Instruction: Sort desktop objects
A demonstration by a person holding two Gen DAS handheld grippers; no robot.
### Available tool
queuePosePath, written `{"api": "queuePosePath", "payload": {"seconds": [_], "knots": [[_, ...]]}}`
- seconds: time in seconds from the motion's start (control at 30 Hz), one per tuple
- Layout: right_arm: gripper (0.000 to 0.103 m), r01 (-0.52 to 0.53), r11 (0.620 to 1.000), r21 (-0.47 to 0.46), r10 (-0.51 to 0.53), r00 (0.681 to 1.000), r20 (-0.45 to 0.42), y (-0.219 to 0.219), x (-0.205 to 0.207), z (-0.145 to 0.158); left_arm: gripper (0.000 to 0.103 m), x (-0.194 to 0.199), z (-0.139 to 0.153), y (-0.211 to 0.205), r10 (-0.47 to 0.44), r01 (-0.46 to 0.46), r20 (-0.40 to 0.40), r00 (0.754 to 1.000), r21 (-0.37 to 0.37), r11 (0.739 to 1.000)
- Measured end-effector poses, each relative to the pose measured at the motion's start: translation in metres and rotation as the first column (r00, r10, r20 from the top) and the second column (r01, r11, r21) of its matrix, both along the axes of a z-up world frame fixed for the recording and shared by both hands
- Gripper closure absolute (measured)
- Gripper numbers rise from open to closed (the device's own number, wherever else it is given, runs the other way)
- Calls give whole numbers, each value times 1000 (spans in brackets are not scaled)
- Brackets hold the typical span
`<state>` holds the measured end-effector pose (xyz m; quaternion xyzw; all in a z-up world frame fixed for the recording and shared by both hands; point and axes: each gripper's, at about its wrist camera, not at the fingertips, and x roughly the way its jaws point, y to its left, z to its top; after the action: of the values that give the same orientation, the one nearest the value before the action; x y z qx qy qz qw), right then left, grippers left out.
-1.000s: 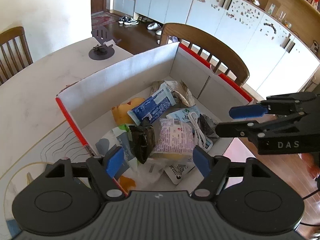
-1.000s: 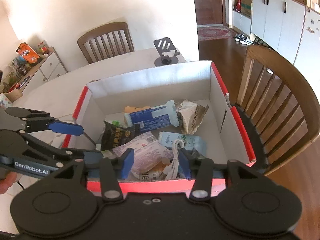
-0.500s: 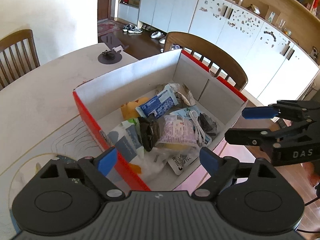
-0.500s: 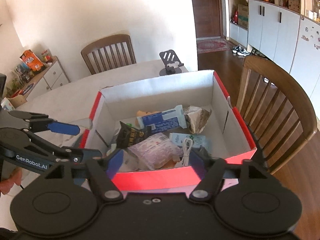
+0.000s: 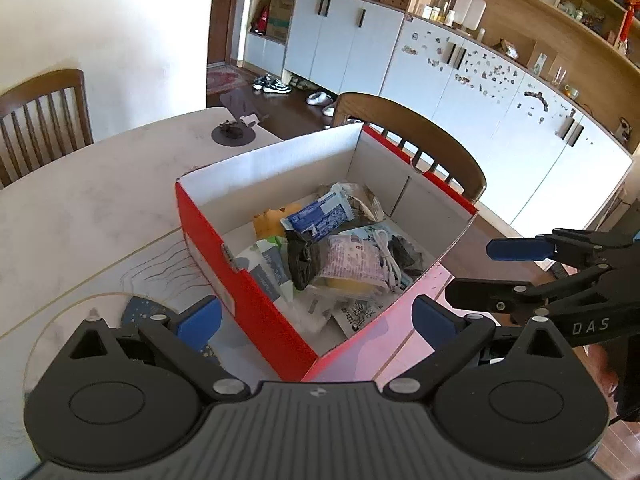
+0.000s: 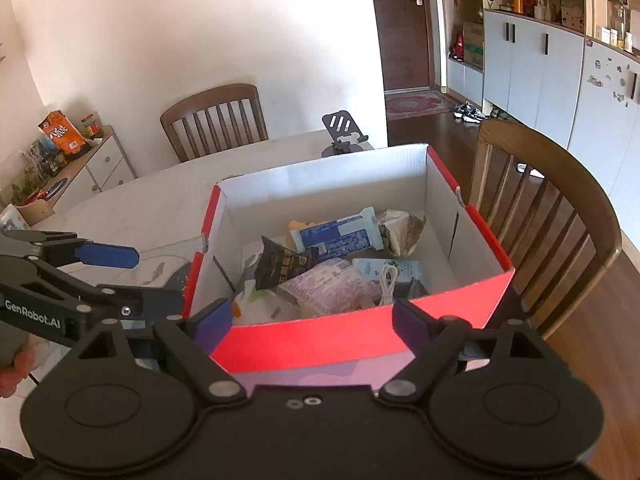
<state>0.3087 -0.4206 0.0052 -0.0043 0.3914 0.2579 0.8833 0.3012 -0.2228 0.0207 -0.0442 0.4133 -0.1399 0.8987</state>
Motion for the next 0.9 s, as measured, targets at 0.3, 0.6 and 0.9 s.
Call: {"api": "queuePosePath", "payload": {"seconds": [0.3,0.6,0.9], "knots": [[13,19,1000,-20,-18,999,37,7,-25,2,1,-20,0,1,-8,8,-16,1000,26,1000],[12,55,998,-18,-54,998,45,8,-44,4,1,-33,0,6,-12,13,-28,1000,29,1000],[12,76,997,-23,-75,996,50,9,-52,4,1,-41,0,1,-42,42,-15,999,51,998]]}}
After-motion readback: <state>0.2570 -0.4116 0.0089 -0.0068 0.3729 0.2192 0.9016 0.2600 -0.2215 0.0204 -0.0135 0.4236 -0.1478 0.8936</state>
